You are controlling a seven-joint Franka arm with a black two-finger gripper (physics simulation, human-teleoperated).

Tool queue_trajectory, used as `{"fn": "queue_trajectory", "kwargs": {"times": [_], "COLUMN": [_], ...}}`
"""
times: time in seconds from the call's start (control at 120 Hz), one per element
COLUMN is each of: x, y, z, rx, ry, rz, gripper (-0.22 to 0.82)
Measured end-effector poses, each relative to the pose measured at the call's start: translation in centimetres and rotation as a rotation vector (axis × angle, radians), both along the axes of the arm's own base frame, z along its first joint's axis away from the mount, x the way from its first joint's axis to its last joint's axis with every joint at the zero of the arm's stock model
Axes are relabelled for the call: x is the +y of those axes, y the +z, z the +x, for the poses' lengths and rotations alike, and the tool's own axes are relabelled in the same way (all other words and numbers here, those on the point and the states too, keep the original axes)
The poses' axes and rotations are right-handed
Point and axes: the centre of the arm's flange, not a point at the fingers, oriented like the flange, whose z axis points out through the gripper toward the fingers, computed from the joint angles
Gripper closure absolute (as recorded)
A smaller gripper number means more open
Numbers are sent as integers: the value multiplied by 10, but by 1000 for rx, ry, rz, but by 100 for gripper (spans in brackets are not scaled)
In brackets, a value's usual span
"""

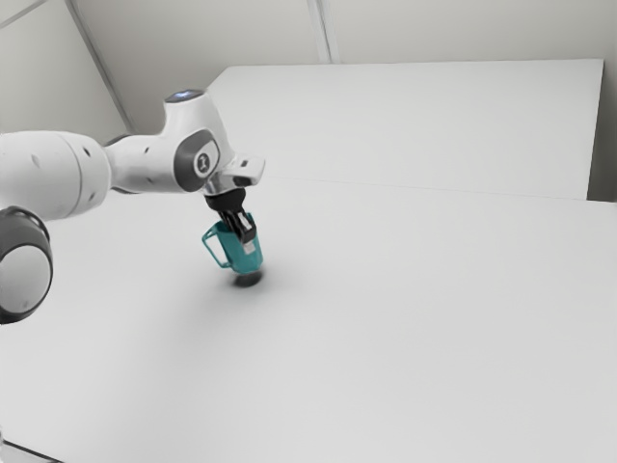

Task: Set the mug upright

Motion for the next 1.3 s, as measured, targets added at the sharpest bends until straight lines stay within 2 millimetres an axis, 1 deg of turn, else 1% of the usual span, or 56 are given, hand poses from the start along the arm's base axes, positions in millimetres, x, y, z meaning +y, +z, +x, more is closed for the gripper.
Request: {"fn": "queue_trajectory", "kwargs": {"times": [0.067, 0.142, 0.292, 0.392, 0.508, 0.533, 0.658, 0.708, 0.783, 0.875, 0.908, 0.975, 1.108, 1.158, 1.192, 1.25, 1.3], "x": [-6, -12, -14, -19, -21, -21, -21, -21, -21, -20, -17, -13, -12, -13, -14, -14, -12], "y": [-9, -15, -26, -30, -32, -32, -30, -28, -22, -12, -7, 10, 56, 80, 101, 138, 164], "z": [4, 8, 14, 17, 21, 21, 23, 24, 25, 27, 27, 27, 19, 18, 14, 1, -11], "rx": [-13, -35, -68, -95, -125, -130, -147, -154, -166, -182, -188, -207, -245, -263, -275, -291, -292], "ry": [5, 7, 31, 35, 48, 52, 72, 78, 88, 98, 106, 116, 131, 134, 136, 142, 146], "rz": [21, 45, 74, 92, 102, 102, 96, 94, 90, 86, 87, 83, 63, 53, 45, 30, 21], "gripper": [78, 78, 78, 78, 78, 74, 46, 36, 25, 17, 14, 10, 6, 4, 4, 3, 2]}}
